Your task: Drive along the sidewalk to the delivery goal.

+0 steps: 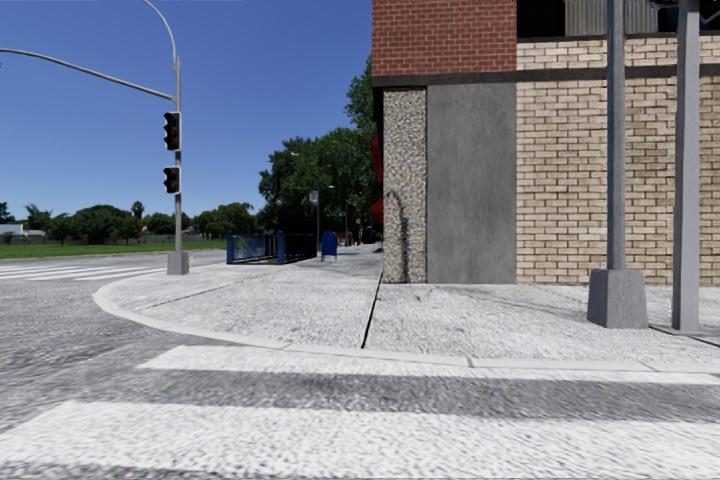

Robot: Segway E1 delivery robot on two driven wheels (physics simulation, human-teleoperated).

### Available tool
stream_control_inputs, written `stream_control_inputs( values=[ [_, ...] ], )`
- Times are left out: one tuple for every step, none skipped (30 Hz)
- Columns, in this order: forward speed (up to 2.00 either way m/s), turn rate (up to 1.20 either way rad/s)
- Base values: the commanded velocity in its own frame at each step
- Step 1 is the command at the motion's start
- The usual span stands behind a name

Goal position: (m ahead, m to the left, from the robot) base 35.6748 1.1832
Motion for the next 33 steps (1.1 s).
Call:
stream_control_inputs(
  values=[
    [2.00, 0.00],
    [2.00, 0.00],
    [2.00, 0.00],
    [2.00, 0.00],
    [2.00, 0.00],
    [2.00, 0.00],
    [2.00, 0.00],
    [2.00, 0.00],
    [2.00, 0.00],
    [2.00, 0.00],
    [2.00, 0.00],
    [2.00, 0.00],
    [2.00, 0.00],
    [2.00, 0.00],
    [2.00, 0.00],
    [2.00, 0.00],
    [2.00, 0.00],
    [2.00, 0.00],
    [2.00, 0.00],
    [2.00, 0.00],
    [1.91, 0.00],
    [1.81, 0.00],
    [1.81, 0.00],
    [1.68, 0.00],
    [1.60, 0.00],
    [1.54, 0.00],
    [1.54, 0.00],
    [1.46, 0.00],
    [1.36, 0.00],
    [1.28, 0.00],
    [1.28, 0.00],
    [1.26, 0.00],
    [1.25, 0.00]
  ],
)
